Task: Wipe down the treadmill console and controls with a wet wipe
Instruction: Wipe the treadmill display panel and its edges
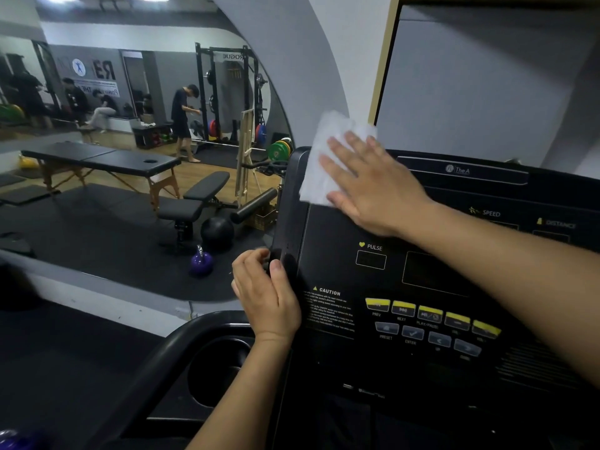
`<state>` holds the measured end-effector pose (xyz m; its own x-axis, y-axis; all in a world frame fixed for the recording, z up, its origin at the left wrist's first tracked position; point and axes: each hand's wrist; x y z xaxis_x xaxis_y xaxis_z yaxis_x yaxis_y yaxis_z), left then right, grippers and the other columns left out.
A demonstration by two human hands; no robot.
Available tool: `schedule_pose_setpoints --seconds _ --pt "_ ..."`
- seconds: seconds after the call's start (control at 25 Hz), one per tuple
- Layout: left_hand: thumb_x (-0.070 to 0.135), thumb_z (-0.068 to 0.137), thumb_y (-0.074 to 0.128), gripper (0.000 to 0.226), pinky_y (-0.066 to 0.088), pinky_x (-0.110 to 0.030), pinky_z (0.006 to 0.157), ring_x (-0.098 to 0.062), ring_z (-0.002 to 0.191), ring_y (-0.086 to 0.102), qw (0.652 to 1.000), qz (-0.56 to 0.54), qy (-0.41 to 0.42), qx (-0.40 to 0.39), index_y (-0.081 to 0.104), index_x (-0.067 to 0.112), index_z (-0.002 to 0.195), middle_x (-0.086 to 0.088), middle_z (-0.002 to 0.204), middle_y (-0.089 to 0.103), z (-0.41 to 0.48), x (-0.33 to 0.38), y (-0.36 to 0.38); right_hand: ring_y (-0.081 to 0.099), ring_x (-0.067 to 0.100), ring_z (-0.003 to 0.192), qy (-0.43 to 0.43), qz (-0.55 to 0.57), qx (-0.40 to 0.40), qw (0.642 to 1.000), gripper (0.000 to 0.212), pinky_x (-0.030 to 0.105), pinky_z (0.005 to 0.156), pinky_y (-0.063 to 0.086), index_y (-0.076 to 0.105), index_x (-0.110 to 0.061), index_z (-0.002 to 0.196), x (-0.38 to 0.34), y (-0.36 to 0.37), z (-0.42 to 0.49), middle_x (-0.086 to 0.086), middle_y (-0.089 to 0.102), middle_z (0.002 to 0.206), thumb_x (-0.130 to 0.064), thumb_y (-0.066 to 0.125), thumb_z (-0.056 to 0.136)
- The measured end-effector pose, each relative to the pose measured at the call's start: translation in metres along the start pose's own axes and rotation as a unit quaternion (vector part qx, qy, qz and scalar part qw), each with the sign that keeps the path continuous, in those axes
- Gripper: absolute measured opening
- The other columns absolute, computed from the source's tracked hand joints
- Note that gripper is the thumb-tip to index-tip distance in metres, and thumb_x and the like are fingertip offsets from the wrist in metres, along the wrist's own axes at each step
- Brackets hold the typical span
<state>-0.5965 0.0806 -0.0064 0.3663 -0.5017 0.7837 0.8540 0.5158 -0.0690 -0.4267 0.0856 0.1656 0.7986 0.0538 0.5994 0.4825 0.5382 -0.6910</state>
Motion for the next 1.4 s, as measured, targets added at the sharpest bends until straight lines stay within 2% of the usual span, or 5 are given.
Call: schedule_pose_setpoints --seconds 0.36,0.68,0.96,1.28,1.4 --pt "0.031 0.092 0.035 0.035 0.034 -0.036 0.092 -0.022 0.101 0.049 1.000 -0.013 0.003 0.011 0.055 0.008 0.107 -0.004 0.111 0.051 0.001 -0.002 0.001 0.024 0.033 0.144 -0.342 0.015 -0.054 0.938 0.055 0.051 0.119 0.010 0.056 -0.013 0.129 -0.087 0.024 -0.084 0.014 0.045 0.146 -0.052 0.037 0.096" --pt "0.033 0.092 0.034 0.036 0.030 -0.030 0.093 -0.013 0.099 0.044 1.000 -0.018 -0.008 -0.003 0.054 0.008 0.108 -0.005 0.110 0.052 0.000 -0.001 -0.001 -0.001 0.027 0.149 -0.061 -0.005 -0.010 0.998 0.070 0.048 0.120 0.001 0.012 -0.018 0.154 -0.001 -0.004 0.000 0.007 0.004 0.162 -0.055 0.008 0.095" --pt "0.031 0.091 0.034 0.036 0.036 -0.038 0.092 -0.020 0.099 0.049 1.000 -0.027 -0.010 0.004 0.055 0.006 0.107 -0.006 0.107 0.053 0.001 -0.001 -0.001 0.033 0.030 0.141 -0.381 -0.003 -0.033 0.924 0.053 0.051 0.118 0.013 0.055 -0.014 0.131 -0.084 0.023 -0.093 0.010 0.049 0.143 -0.050 0.039 0.095" --pt "0.032 0.092 0.033 0.035 0.034 -0.035 0.094 -0.014 0.099 0.046 1.000 -0.026 -0.012 -0.005 0.054 0.008 0.107 -0.004 0.109 0.051 0.000 -0.002 -0.001 0.007 0.027 0.148 -0.030 0.015 -0.001 0.999 0.068 0.045 0.120 0.003 0.018 -0.012 0.153 -0.001 -0.003 -0.008 0.011 0.012 0.161 -0.049 0.013 0.096" --pt "0.032 0.092 0.034 0.037 0.037 -0.038 0.093 -0.015 0.099 0.046 1.000 -0.029 -0.008 -0.006 0.055 0.006 0.108 -0.004 0.109 0.052 0.000 -0.001 -0.002 0.009 0.032 0.148 -0.090 0.025 -0.004 0.996 0.068 0.050 0.119 0.004 0.022 -0.009 0.151 -0.047 0.013 -0.036 0.013 0.017 0.159 -0.050 0.024 0.097"
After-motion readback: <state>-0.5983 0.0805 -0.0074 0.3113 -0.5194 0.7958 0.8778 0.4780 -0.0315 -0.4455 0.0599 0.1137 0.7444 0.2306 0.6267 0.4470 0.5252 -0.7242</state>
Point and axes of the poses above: each hand's wrist, its own z-axis towards the middle knuckle, its own y-axis out of the palm, x = y × z
